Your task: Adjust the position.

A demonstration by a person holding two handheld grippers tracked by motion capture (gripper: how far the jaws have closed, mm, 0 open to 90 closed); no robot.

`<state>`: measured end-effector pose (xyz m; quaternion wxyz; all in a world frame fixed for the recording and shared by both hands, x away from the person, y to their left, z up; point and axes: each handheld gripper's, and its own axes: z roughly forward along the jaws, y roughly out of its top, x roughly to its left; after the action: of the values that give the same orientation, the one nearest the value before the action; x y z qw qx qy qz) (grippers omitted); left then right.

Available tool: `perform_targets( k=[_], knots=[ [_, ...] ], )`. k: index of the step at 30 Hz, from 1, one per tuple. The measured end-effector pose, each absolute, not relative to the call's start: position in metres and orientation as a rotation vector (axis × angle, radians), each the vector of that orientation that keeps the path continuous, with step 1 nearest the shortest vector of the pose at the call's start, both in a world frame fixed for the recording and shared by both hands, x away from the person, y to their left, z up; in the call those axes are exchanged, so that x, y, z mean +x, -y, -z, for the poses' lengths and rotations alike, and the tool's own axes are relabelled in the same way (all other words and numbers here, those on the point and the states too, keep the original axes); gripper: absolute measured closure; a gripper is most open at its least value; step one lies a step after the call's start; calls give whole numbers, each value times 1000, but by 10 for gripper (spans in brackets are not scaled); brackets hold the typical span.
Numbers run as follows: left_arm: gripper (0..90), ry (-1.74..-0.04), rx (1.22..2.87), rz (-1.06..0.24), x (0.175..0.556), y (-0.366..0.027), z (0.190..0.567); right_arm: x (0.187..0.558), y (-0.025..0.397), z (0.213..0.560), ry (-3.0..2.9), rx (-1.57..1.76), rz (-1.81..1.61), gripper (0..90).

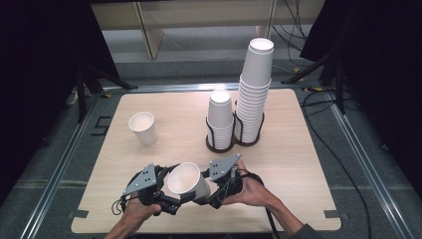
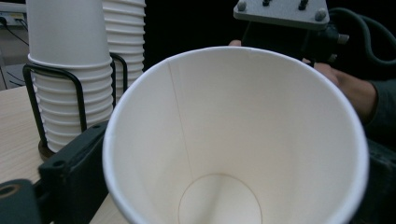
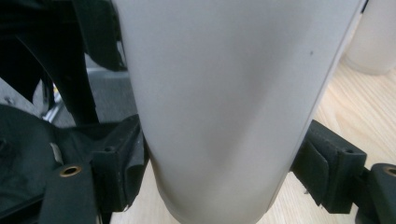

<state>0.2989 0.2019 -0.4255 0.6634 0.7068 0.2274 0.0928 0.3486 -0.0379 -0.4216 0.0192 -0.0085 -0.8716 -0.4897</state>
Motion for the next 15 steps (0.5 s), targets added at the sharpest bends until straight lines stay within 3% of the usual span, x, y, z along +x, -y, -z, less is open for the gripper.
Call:
perform_targets(
  k=[15],
  knots=[
    [130, -498, 1528, -237, 297, -199, 426, 350, 36, 423, 2628, -72, 1596, 246]
  ],
)
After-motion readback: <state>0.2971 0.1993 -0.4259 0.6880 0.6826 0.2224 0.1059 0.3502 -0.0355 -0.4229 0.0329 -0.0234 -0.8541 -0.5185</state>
